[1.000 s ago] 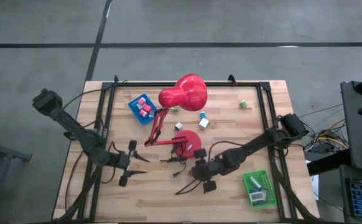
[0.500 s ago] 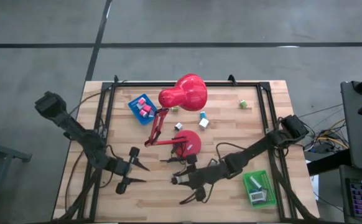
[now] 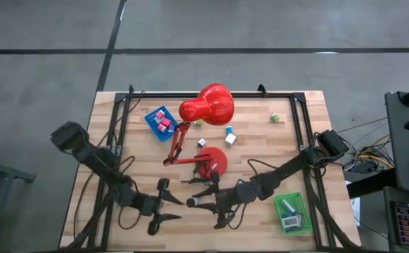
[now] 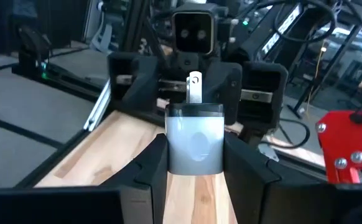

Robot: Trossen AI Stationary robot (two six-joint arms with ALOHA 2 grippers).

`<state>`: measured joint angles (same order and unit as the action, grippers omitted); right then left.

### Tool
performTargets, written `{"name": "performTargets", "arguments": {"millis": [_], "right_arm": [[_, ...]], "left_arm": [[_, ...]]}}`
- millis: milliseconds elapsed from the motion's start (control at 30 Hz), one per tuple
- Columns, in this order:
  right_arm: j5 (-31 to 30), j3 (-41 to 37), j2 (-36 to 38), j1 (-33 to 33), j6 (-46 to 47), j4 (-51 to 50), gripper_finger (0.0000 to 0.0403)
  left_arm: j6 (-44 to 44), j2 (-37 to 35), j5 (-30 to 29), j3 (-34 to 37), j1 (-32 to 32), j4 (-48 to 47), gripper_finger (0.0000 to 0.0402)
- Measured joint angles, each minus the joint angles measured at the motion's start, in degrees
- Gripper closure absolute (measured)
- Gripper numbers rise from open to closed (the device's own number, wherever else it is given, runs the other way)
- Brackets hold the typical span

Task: Pick & Place Office items
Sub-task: Put the bottom white black charger adapter into the blue bin

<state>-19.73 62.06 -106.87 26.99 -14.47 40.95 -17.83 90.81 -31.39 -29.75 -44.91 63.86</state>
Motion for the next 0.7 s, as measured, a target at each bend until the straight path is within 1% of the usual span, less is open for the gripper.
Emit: {"name": "performTargets", "arguments": {"millis": [200,300,433,600,700], "right_arm": [[-0.02,-0.02,0.0,0.18,-0.18,0.84,0.0289],[-0.32,-0.26,0.0,0.55,-0.57,1.83,0.0289],[-2.84,-0.26,0.02,1.0,-2.01,2.12,0.0289],[-4.5,-0.41,0.02,1.16,-2.49,2.05,0.0289],[-8.15,-0.44,0.02,1.79,-3.93,1.96,0.0289]], "left_arm": [[-5.59,3.69,-5.95,-5.45,0.0,-0.05,0.0193],[-6.37,3.94,-7.43,-6.47,0.42,-0.03,0.0193],[-6.05,3.74,-11.68,-6.57,0.63,1.13,0.0193],[-6.27,3.71,-14.12,-6.57,0.68,1.7,0.0193],[-6.44,3.65,-14.95,-6.57,0.74,1.7,0.0193]]}}
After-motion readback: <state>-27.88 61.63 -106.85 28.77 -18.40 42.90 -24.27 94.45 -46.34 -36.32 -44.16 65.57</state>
